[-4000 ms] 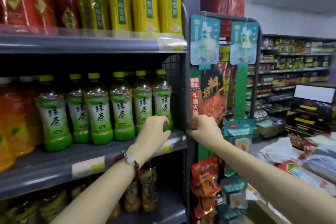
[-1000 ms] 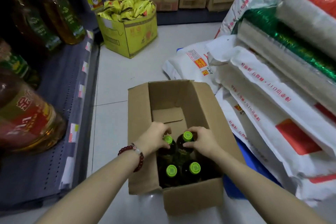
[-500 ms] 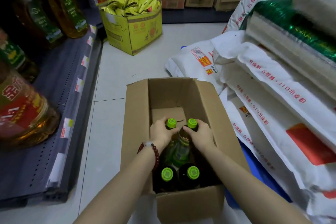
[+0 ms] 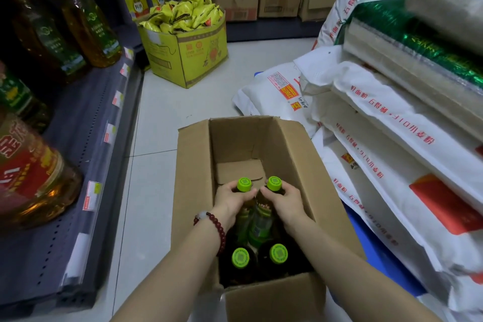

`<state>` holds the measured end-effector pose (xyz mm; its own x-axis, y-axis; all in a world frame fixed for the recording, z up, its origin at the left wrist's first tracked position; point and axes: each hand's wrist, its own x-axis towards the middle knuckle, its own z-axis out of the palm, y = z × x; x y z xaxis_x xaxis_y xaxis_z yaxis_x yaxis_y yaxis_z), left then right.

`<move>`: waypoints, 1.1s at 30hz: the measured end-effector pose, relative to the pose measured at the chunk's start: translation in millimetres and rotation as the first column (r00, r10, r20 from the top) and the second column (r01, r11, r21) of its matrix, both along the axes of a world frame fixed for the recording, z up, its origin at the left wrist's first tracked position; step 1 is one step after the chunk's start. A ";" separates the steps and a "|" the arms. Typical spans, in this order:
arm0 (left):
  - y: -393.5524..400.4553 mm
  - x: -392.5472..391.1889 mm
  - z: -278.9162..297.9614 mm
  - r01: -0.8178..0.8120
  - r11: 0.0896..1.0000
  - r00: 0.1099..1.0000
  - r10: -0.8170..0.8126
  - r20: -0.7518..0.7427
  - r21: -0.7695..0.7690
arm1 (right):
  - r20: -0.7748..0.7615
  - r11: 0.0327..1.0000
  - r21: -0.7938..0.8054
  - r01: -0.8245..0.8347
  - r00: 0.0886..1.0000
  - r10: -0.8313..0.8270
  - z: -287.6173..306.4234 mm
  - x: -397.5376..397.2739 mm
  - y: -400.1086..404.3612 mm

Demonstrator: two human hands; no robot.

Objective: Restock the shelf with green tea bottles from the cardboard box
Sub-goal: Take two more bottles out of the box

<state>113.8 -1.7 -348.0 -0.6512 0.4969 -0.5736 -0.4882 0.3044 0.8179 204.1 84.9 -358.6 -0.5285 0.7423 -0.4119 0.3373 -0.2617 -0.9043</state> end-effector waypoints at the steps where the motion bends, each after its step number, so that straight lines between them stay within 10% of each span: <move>1: -0.5 1.1 0.1 -0.012 1.000 1.000 0.012 -0.001 0.001 | -0.012 1.000 -0.021 0.021 1.000 -0.021 2.8 -0.7 -1.0; 13: -4.0 -0.7 110.8 -0.017 0.996 0.997 0.024 -0.080 0.083 | -0.066 0.997 0.055 0.048 0.997 -0.045 129.5 -1.0 -0.5; 33: -48.1 -32.3 737.6 0.141 0.957 0.929 -0.040 -0.369 0.253 | -0.185 0.937 0.338 -0.089 0.970 0.159 745.6 -12.5 -26.4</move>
<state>81.4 -49.9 389.6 -0.7312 0.6661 -0.1472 -0.1301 0.0758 0.9886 191.5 58.5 386.9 -0.6721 0.7398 -0.0315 0.1452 0.0900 -0.9853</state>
